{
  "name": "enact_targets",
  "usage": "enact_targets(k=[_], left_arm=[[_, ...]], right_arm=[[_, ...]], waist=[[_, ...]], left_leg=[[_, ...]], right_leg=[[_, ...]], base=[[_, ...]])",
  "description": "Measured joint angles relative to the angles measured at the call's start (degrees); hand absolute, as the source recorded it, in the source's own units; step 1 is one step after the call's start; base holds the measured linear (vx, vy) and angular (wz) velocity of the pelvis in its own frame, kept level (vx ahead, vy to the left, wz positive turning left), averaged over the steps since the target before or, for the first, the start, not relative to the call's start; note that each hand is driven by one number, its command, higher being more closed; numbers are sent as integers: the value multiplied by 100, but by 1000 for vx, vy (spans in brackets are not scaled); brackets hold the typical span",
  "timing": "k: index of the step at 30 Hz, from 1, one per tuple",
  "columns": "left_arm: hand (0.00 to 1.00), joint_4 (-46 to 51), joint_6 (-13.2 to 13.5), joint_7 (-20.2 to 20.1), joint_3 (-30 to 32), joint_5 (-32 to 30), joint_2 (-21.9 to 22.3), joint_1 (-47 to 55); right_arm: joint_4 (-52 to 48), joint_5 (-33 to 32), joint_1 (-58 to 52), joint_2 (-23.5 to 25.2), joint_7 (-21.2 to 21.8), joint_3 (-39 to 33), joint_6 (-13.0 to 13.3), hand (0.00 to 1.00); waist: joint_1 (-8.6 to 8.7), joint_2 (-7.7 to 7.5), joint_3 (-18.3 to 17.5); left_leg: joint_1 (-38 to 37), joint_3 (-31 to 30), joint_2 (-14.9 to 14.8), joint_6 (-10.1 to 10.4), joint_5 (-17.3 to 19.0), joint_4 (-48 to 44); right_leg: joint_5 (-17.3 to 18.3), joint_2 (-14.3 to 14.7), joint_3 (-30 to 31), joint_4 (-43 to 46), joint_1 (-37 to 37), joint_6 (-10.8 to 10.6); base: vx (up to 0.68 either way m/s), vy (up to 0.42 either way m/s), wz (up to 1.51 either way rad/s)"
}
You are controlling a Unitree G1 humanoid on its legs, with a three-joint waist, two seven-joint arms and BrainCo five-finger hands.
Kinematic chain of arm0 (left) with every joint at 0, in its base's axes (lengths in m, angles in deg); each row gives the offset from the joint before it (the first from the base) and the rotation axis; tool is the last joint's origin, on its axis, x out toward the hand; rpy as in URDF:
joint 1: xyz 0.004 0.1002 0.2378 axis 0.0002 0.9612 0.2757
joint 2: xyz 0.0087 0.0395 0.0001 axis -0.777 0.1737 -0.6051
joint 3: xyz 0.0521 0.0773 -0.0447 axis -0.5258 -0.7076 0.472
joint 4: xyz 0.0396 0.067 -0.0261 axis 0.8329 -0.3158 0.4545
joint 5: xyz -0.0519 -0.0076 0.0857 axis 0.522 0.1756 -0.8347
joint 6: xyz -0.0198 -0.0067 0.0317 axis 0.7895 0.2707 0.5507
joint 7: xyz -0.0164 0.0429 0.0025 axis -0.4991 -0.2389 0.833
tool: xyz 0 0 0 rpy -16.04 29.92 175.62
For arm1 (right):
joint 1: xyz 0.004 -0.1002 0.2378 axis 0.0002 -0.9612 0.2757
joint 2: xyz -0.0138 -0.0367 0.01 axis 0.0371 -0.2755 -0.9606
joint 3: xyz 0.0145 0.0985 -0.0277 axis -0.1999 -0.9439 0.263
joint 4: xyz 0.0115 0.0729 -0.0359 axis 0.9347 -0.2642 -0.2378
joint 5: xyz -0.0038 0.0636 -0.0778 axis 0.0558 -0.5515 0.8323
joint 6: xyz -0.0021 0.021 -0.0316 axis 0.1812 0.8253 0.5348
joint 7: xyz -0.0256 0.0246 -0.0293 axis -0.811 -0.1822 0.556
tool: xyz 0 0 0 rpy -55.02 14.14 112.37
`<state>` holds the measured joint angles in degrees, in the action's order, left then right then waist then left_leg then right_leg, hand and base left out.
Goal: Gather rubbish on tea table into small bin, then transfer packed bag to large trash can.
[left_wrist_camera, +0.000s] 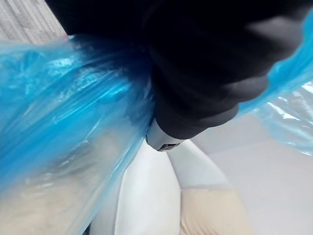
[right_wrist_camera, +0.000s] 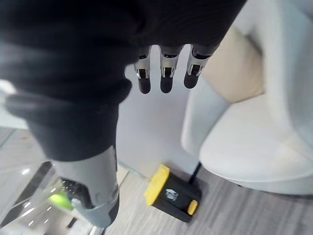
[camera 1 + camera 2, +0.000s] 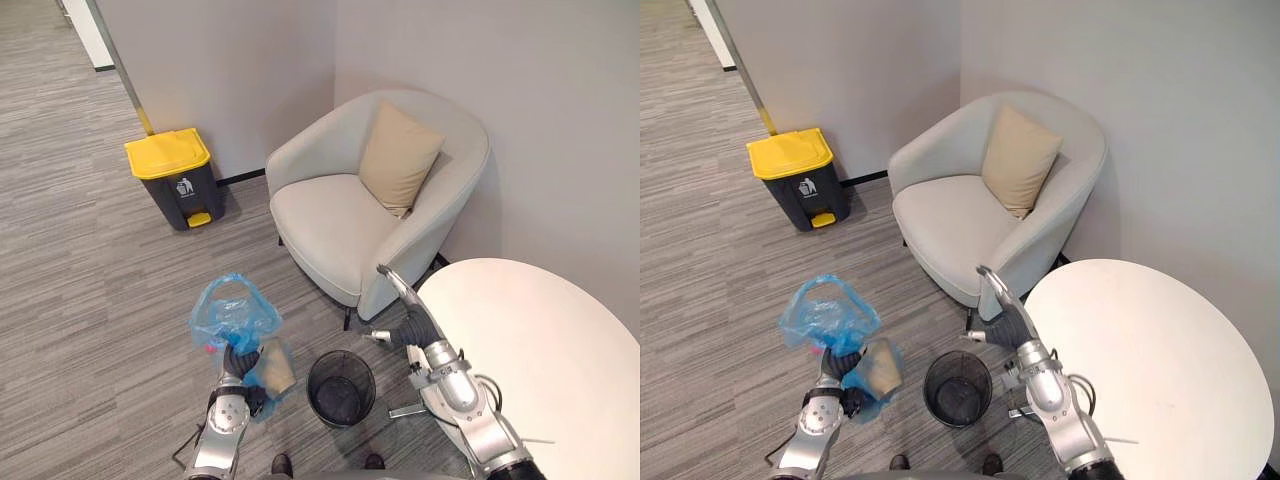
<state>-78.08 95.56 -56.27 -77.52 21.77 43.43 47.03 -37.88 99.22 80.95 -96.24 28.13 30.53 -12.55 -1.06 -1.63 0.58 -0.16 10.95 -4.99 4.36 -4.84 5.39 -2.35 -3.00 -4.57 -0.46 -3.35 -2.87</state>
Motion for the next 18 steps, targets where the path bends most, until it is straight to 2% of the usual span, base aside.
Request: enact_targets(k=[8, 10, 18], left_arm=[[100, -705, 5, -381, 56, 347, 5, 12], [100, -822, 5, -486, 56, 410, 6, 15], [100, -1123, 9, -741, 53, 557, 7, 115]], right_arm=[[2103, -1519, -155, 360, 419, -781, -366, 0], [2369, -1715, -155, 354, 478, -838, -410, 0], [2806, -1777, -152, 366, 491, -928, -534, 0]], waist=[[12, 152, 62], [13, 162, 68], [30, 155, 68]], left_leg=[[13, -1, -7, 8, 64, 0], [13, -2, -11, 22, 76, 0], [-17, 18, 11, -56, 215, -177]], right_leg=[[14, 0, 1, -45, 9, -11], [21, 5, 2, -39, 8, -12], [176, -16, 13, 161, 11, -22]], base=[[9, -2, 0], [44, -7, -1], [53, -1, -2]])
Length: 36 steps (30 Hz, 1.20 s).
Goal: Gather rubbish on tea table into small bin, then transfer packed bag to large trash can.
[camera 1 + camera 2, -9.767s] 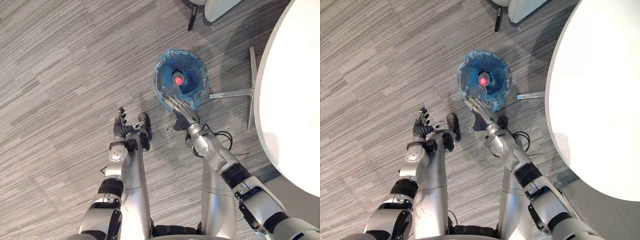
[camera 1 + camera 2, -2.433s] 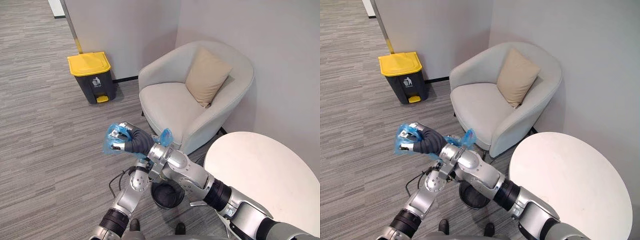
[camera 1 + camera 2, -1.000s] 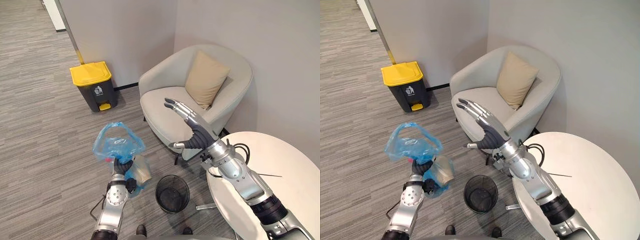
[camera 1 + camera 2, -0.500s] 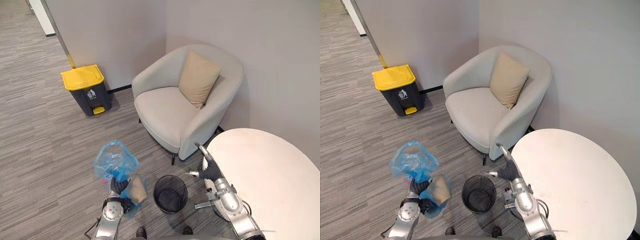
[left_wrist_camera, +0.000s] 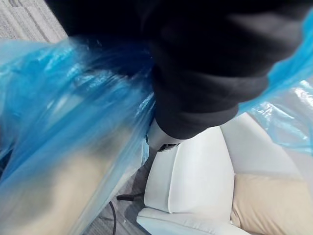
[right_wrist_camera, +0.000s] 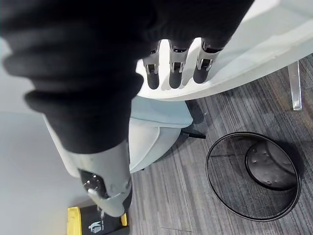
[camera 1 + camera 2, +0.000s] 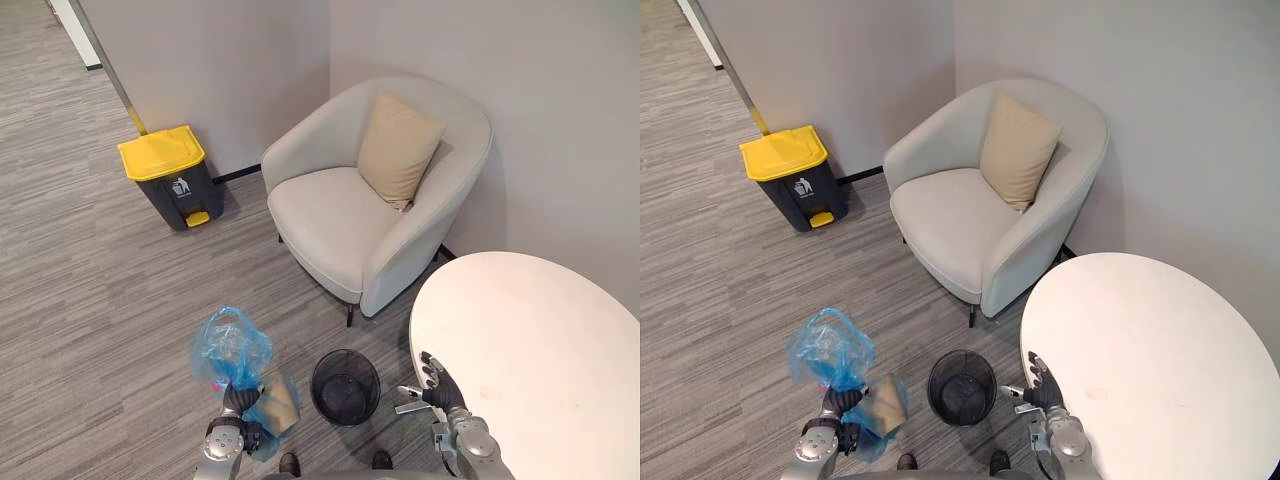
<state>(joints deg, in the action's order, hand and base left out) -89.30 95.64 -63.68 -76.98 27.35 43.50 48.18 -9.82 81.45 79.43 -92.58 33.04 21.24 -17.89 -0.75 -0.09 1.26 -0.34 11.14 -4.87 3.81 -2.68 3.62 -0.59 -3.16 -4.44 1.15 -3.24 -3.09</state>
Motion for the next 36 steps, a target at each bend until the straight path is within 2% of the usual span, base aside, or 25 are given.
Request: enact_targets(k=[6, 9, 12, 16, 17, 18, 19, 20, 21, 22, 23, 25, 26, 27, 28, 29, 30, 31, 32, 33, 34, 36], left_arm=[[100, -84, 47, -15, 2, 0, -7, 25], [100, -90, 48, -95, 2, 0, -12, 126], [100, -89, 58, -117, 3, 0, -37, 58], [100, -50, 71, -108, 18, 60, -196, -172], [100, 56, 86, -105, 33, 83, -206, -135], [100, 77, 91, -105, 29, 118, -219, -175], [100, 128, 95, -95, 23, 160, -220, -161], [100, 207, 95, -78, 52, 208, -223, -95], [100, 229, 94, -71, 81, 220, -218, -59], [100, 272, 93, -64, 114, 224, -208, -34], [100, 278, 89, -48, 124, 224, -99, -55], [100, 344, 84, -4, 67, 224, 112, -55], [100, 394, 83, 6, 25, 227, 170, -37], [100, 404, 83, 10, -13, 228, 165, -40], [100, 418, 85, 11, -52, 229, 151, -69], [100, 428, 84, 7, -106, 227, 125, -145], [100, 431, 84, 4, -130, 224, 112, -163], [100, 442, 84, 4, -136, 219, 108, -169], [100, 459, 84, 3, -163, 218, 105, -170], [100, 487, 88, 0, -193, 215, 101, -170], [100, 485, 89, -4, -273, 209, 76, -187], [100, 447, 89, -9, -336, 204, 47, -226]], right_arm=[[112, -2, 18, -4, -2, -133, -11, 0], [116, -2, 20, -5, -3, -135, -18, 0], [120, 1, 111, -9, -13, -134, -17, 0], [143, 3, 378, -19, -132, -159, -32, 0], [126, 2, 462, -33, -134, -149, -51, 0], [108, 2, 460, 3, -149, -141, -51, 0], [100, 3, 453, 1, -154, -118, -56, 0], [92, 9, 478, -11, -145, -60, -58, 0], [86, 9, 505, -20, -143, -26, -57, 0], [29, 8, 586, -34, -149, 33, -56, 0], [-118, 3, 672, -114, -162, 41, -32, 0], [-340, -2, 814, -252, -176, 62, -7, 0], [-416, -28, 814, -265, -215, 76, 9, 0], [-417, -58, 844, -260, -250, 104, 24, 0], [-398, -98, 847, -233, -267, 112, 2, 0], [-393, -103, 851, -224, -276, 90, -19, 0], [-388, -103, 840, -208, -280, 90, -22, 0], [-390, -104, 773, -210, -284, 64, -26, 0], [-391, -107, 689, -211, -291, 23, -29, 0], [-376, -106, 613, -206, -298, 1, -52, 0], [-318, -106, 544, -186, -303, -46, -73, 0], [-145, -106, 552, -96, -336, -136, -102, 0]], waist=[[1, -24, 25], [-1, -53, 60], [2, -94, 183], [4, -212, 444], [5, -187, 477], [28, -173, 532], [0, -257, 534], [-40, -366, 494], [-74, -398, 477], [-168, -421, 483], [-193, -322, 526], [-206, 41, 742], [-214, 143, 802], [-211, 165, 821], [-190, 114, 841], [-172, 97, 858], [-163, 82, 863], [-144, 67, 869], [-134, 71, 867], [-119, 78, 863], [-71, 108, 845], [14, 117, 840]], left_leg=[[-30, 83, -11, 34, 105, -93], [53, 169, -17, 31, 273, -345], [273, 184, 6, -22, 433, -743], [940, -53, 3, -185, 710, -1846], [1092, -145, -118, -212, 734, -1881], [1176, -235, -75, -215, 735, -1935], [1227, -365, -23, -195, 720, -2041], [1380, -461, 6, -168, 704, -2195], [1491, -514, 14, -142, 688, -2270], [1752, -625, 10, -36, 601, -2368], [1985, -716, -91, 44, 389, -2308], [2063, -986, -296, 181, 8, -1920], [2002, -1124, -360, 278, -163, -1528], [1957, -1139, -420, 307, -157, -1346], [2015, -1102, -439, 403, -47, -1331], [2202, -999, -386, 381, -12, -1780], [2264, -888, -353, 333, 20, -2036], [2246, -693, -321, 139, 157, -2504], [2203, -546, -330, -19, 336, -2823], [2082, -419, -367, -64, 565, -3052], [1889, -234, -481, -67, 888, -3173], [1522, 27, -586, -3, 1129, -2926]], right_leg=[[141, -3, 122, 250, -92, -2], [257, -23, 199, 501, -243, -14], [449, -101, 275, 997, -524, -40], [689, -220, 328, 1907, -996, -88], [901, -214, 400, 2210, -1048, -246], [1233, -238, 489, 3005, -1229, -327], [1502, -287, 505, 3783, -1260, -469], [1737, -285, 613, 4106, -1116, -574], [1890, -270, 672, 4024, -1035, -542], [2116, -158, 774, 3584, -979, -312], [2176, 20, 739, 3088, -938, 91], [1888, 308, 494, 2830, -990, 208], [1799, 399, 317, 2820, -1023, 309], [1715, 406, 219, 2766, -1007, 399], [1543, 360, -34, 2546, -989, 547], [1391, 252, -241, 2403, -1023, 648], [1340, 198, -337, 2354, -1040, 669], [1233, 111, -508, 2251, -1045, 700], [1193, 40, -652, 2200, -1042, 699], [1161, -20, -792, 2162, -1043, 691], [1064, -84, -1007, 2065, -1049, 670], [942, -181, -1255, 1929, -1069, 572]], base=[[-1, 3, -6], [-14, -3, -18], [-32, 7, -4], [-58, -2, 15], [-158, -54, 41], [-113, -59, 61], [-124, -152, 70], [-98, -152, 54], [-185, -251, 40], [-228, -224, 32], [-261, -208, 32], [-350, -166, 38], [-359, -184, 51], [-316, -181, 70], [-275, -168, 87], [-307, -157, 87], [-268, -139, 86], [-203, -91, 76], [-144, -56, 88], [-155, -20, 99], [-142, 11, 90], [-130, 81, 87]])
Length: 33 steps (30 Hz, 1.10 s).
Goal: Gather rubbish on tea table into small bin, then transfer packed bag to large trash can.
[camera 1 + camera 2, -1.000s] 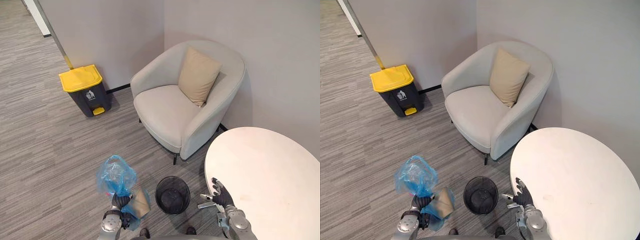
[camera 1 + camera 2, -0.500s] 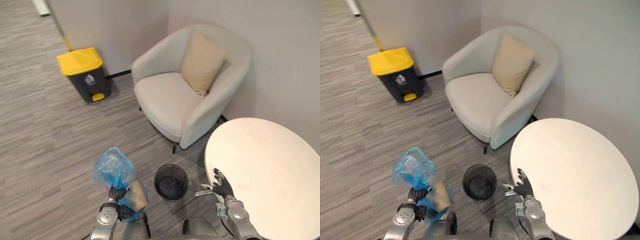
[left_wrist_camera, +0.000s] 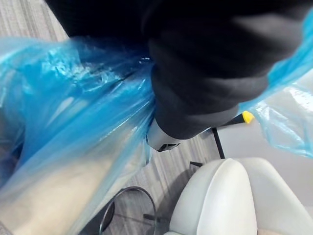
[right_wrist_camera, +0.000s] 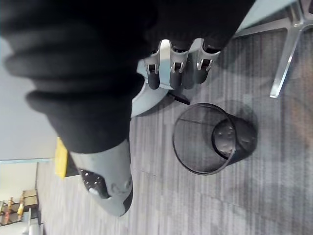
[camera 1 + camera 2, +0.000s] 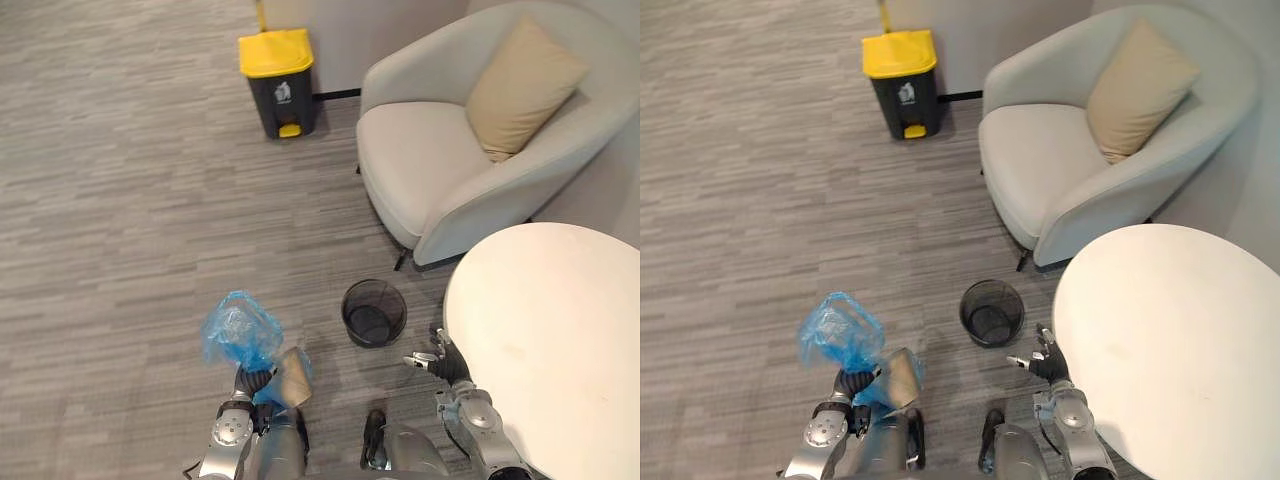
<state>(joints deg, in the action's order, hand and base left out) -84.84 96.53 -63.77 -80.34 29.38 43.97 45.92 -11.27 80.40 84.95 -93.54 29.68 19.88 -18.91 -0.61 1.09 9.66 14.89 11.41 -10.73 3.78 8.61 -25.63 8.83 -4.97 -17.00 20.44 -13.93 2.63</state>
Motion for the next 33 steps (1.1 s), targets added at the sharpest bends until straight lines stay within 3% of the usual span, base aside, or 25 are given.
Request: enact_targets(k=[1, 2, 8, 13, 17, 20, 21, 22, 24, 25, 26, 28, 30, 31, 32, 33], left_arm=[[100, -53, 0, -3, -43, -2, -4, -54], [100, -128, -3, -2, -46, -7, -52, -115], [100, -203, -10, 1, -74, -24, -207, -17], [100, -206, -10, 17, 6, -168, -216, -15], [100, -191, -10, 31, 167, -166, -212, -13], [100, -183, -17, 29, 209, -161, -217, 65], [100, -171, -17, 33, 217, -151, -232, 129], [100, -162, -20, 33, 216, -150, -231, 160], [100, 28, -22, 35, 218, -146, -264, 282], [100, 93, -21, 40, 218, -138, -303, 332], [100, 100, -23, 43, 218, -137, -334, 305], [100, 100, -28, 45, 232, -138, -436, 246], [100, 69, -80, 36, 244, -138, -423, 162], [100, 71, -83, 30, 239, -137, -394, 145], [100, -18, -86, 20, 228, -140, -319, 79], [100, -34, -94, 11, 228, -141, -266, 76]], right_arm=[[42, 1, -39, 21, -44, -41, -20, 0], [139, -3, -46, 83, -48, -71, -28, 0], [211, 2, -31, 151, -38, 4, -35, 0], [251, 7, -28, 150, -38, 19, -79, 0], [255, 11, 51, 139, -38, 23, -149, 0], [415, 27, 85, 139, -39, 22, -161, 0], [435, 67, 17, 153, -38, 31, -167, 0], [436, 69, 5, 152, -38, 30, -171, 0], [434, 73, -24, 179, -35, 31, -172, 0], [435, 74, -44, 214, -32, 31, -172, 0], [430, 75, -67, 250, -31, 30, -167, 0], [432, 74, -34, 273, -29, 28, -167, 0], [510, 73, -15, 194, -32, 23, -167, 0], [560, 73, -36, 150, -34, 22, -183, 0], [596, 72, -39, 56, -36, 3, -209, 0], [593, 72, -43, -9, -35, -3, -227, 0]], waist=[[1, 28, -8], [-15, -65, 0], [-17, -37, -26], [-13, -35, -29], [-24, -36, -31], [-11, -82, -17], [-9, -160, -16], [1, -167, -6], [98, -226, 25], [154, -242, 37], [156, -242, 52], [153, -358, 70], [189, -366, 95], [271, -386, 82], [319, -318, 65], [277, -188, 38]], left_leg=[[-285, 158, 6, 161, 87, 544], [-337, 208, 111, 217, -44, 769], [-295, 294, 323, 49, -9, 702], [-125, 302, 372, -55, 134, 525], [75, 294, 356, -139, 431, 125], [112, 278, 434, -247, 815, -295], [-59, 238, 600, -313, 1021, -359], [-135, 208, 637, -340, 1084, -360], [-397, -3, 760, -449, 1160, -321], [-485, -131, 768, -488, 1188, -320], [-548, -279, 758, -523, 1263, -312], [-670, -395, 757, -481, 1339, -212], [-877, -503, 735, -392, 1317, -69], [-1079, -613, 769, -183, 1346, 40], [-1267, -813, 725, -16, 1418, 91], [-1305, -830, 628, 20, 1405, 151]], right_leg=[[-77, -21, -98, -90, -14, -93], [-160, -108, -99, -164, -15, -157], [-691, -199, 39, -758, 187, -416], [-799, -209, 120, -938, 153, -539], [-613, -266, 179, -591, -41, -625], [-134, -516, 233, 269, -242, -782], [56, -738, 344, 809, -244, -817], [60, -785, 440, 1021, -268, -825], [-117, -844, 840, 2072, -606, -672], [-31, -783, 1001, 2410, -748, -722], [278, -593, 1082, 2407, -860, -770], [431, -352, 1045, 2067, -1091, -704], [384, -152, 779, 1451, -1251, -647], [115, -63, 721, 805, -1190, -538], [-370, -29, 643, 789, -1014, -154], [-369, 28, 546, 811, -1007, -137]], base=[[-102, 119, 70], [-127, 172, 39], [-99, 147, -6], [-51, 71, -3], [11, 66, -4], [87, 110, 12], [134, 99, 22], [144, 104, 26], [210, 70, 44], [336, 30, 61], [302, -25, 47], [297, -106, 42], [360, -147, 51], [456, -172, 76], [481, -170, 64], [496, -144, 36]])
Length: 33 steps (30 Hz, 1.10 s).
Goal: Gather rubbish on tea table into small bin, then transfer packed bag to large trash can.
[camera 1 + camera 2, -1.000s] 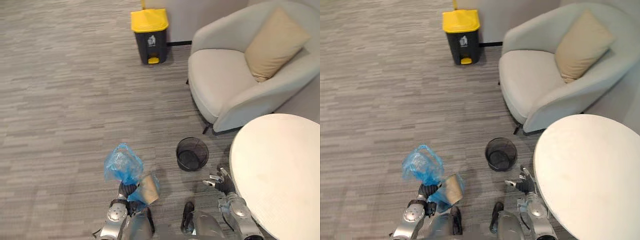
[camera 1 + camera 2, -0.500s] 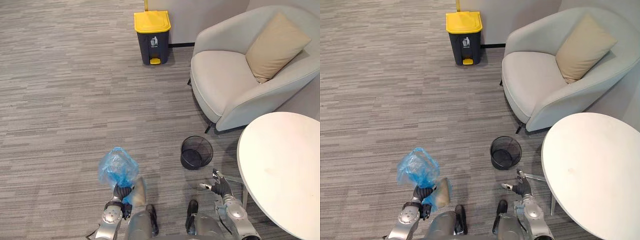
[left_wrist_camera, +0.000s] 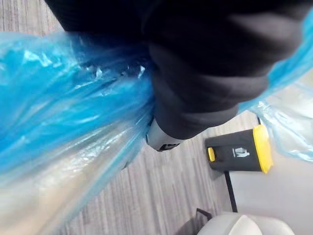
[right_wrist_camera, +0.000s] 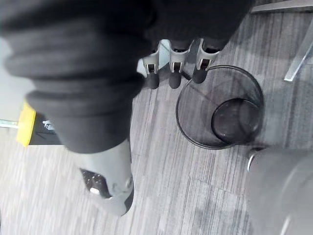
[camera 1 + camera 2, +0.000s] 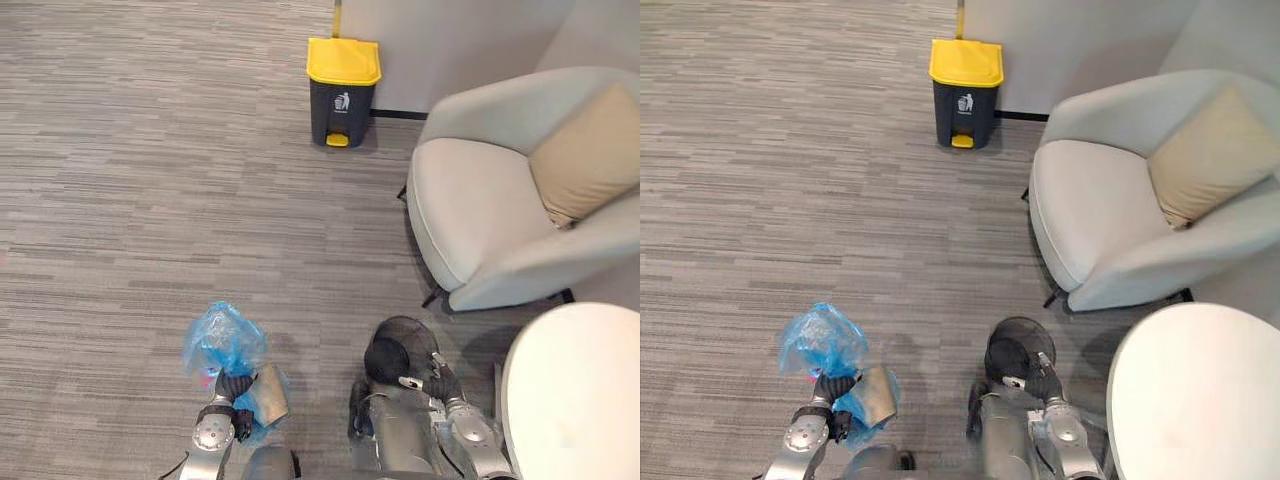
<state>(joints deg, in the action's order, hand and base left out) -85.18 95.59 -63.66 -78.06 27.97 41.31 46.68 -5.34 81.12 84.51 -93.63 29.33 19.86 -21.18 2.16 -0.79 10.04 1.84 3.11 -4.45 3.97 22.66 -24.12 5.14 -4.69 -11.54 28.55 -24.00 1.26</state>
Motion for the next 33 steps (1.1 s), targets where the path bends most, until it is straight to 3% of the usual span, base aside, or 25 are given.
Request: enact_targets(k=[2, 4, 6, 8, 9, 11, 13, 14, 15, 16, 17, 18, 19, 21, 22, 23, 25, 26, 28, 31, 33], left_arm=[[100, 19, 18, -2, 50, 0, 22, -100], [100, 22, 15, -9, 62, 0, 79, -172], [100, 40, 16, -27, 58, -1, 152, -136], [100, 98, 33, -58, 59, 0, 206, -98], [100, 123, 33, -91, 57, 1, 235, -99], [100, 197, 37, -98, 56, 1, 225, -148], [100, 185, 38, -99, 64, 1, 218, -168], [100, 181, 39, -105, 51, 1, 245, -175], [100, 181, 41, -106, 50, 1, 267, -176], [100, 158, 40, -104, 52, 3, 330, -173], [100, 76, 29, -102, 50, 3, 307, -208], [100, 76, 31, -102, 50, 3, 278, -212], [100, 76, 30, -104, 48, 3, 255, -260], [100, 76, 24, -113, -21, 0, 256, -241], [100, 77, 23, -118, -74, 0, 212, -204], [100, 77, 6, -118, -158, -1, 132, -189], [100, 77, -17, -116, -252, -2, 19, -186], [100, 101, -18, -98, -260, 0, -9, -147], [100, 159, -18, -91, -250, 0, -65, -132], [100, 227, -18, -87, -234, 1, -106, -175], [100, 229, -8, -95, -215, 1, -196, -206]], right_arm=[[-44, 0, 182, -90, 3, -32, -9, 0], [-153, 0, 127, -73, 5, -23, -39, 0], [-414, -3, -4, -26, 2, 15, -34, 0], [-636, -15, -36, 69, -15, 4, -7, 0], [-655, -25, 3, 84, -26, -45, 23, 0], [-643, -72, 29, 123, -27, -55, 20, 0], [-577, -78, 64, 178, -25, -108, 14, 0], [-528, -79, 48, 207, -45, -199, 14, 0], [-493, -79, 51, 200, -62, -220, 13, 0], [-417, -79, 59, 108, -93, -224, 9, 0], [-283, -77, 88, 173, -128, -187, -40, 0], [-286, -76, 72, 201, -129, -196, -36, 0], [-287, -75, 63, 201, -132, -211, -35, 0], [-286, -65, 53, 211, -128, -217, -34, 0], [-278, -64, 54, 240, -125, -216, -34, 0], [-277, -61, 73, 287, -124, -215, -35, 0], [-206, -56, 47, 350, -114, -180, -44, 0], [-185, -45, 43, 360, -105, -139, -46, 0], [-193, -13, 62, 360, -105, -145, -44, 0], [-157, -8, 107, 335, -65, -141, -43, 0], [-124, -10, 66, 297, -35, -141, -43, 0]], waist=[[19, 241, -20], [6, 315, 8], [-20, 291, 34], [-138, 259, 46], [-177, 217, 49], [-299, 184, 80], [-316, 151, 115], [-295, 131, 136], [-297, 172, 136], [-315, 332, 157], [-326, 172, 135], [-313, 139, 129], [-313, 13, 101], [-292, 7, 99], [-302, -3, 99], [-274, -41, 103], [-239, -114, 96], [-166, -115, 96], [-84, -106, 97], [17, -79, 119], [22, -123, 103]], left_leg=[[-27, 19, -180, 369, -243, 123], [61, 0, -318, 498, -532, -583], [518, 99, -587, 442, -1232, -2156], [1047, 522, -941, 104, -1004, -3294], [1407, 688, -999, -85, -889, -3420], [1907, 806, -1044, -256, -756, -2867], [2095, 791, -982, -216, -781, -2043], [2130, 688, -792, 8, -1028, -735], [2123, 590, -745, 54, -1241, -230], [1988, 449, -777, 137, -2070, 343], [1937, 593, -561, 17, -1947, 289], [1942, 624, -423, -61, -1857, 276], [1957, 697, -235, -182, -1621, 78], [1856, 835, -70, -307, -1239, -214], [1643, 964, 15, -370, -1084, -191], [1398, 1028, 129, -461, -976, -114], [1062, 1080, 218, -507, -864, 24], [733, 1081, 220, -573, -805, 172], [463, 1126, 161, -542, -773, 333], [48, 1163, -38, -358, -682, 545], [-223, 1175, -117, -72, -519, 617]], right_leg=[[233, 117, -200, -77, 96, 166], [315, 276, -321, -425, 612, 199], [322, 417, -368, -994, 1410, 212], [328, 497, -229, -1370, 1934, 220], [327, 468, -152, -1532, 2114, 219], [327, 430, 52, -1806, 2337, 215], [337, 343, 86, -1927, 2480, 128], [480, 184, 149, -1947, 2593, -152], [537, 160, 195, -1936, 2626, -249], [703, 190, 334, -1859, 2672, -513], [789, -8, 437, -1833, 2683, -623], [810, -147, 461, -1828, 2678, -656], [894, -359, 561, -1668, 2661, -785], [1002, -606, 798, -1067, 2542, -926], [998, -750, 967, -187, 2237, -988], [841, -896, 1105, 877, 1808, -1179], [804, -934, 1149, 1935, 1348, -1142], [962, -831, 1015, 2442, 980, -878], [1133, -626, 817, 2470, 608, -647], [1181, -305, 233, 1387, -59, -422], [380, -105, 13, -275, -44, -378]], base=[[546, -149, 12], [484, -145, 23], [364, -88, 10], [302, -2, -28], [366, 48, -36], [288, 130, -40], [251, 225, -25], [259, 277, -14], [280, 350, -30], [280, 381, -35], [291, 362, -26], [294, 312, -5], [300, 282, 3], [315, 300, -12], [358, 254, -24], [308, 196, -21], [297, 49, -6], [405, 5, -4], [311, -49, -3], [452, -162, -6], [496, -177, -2]])
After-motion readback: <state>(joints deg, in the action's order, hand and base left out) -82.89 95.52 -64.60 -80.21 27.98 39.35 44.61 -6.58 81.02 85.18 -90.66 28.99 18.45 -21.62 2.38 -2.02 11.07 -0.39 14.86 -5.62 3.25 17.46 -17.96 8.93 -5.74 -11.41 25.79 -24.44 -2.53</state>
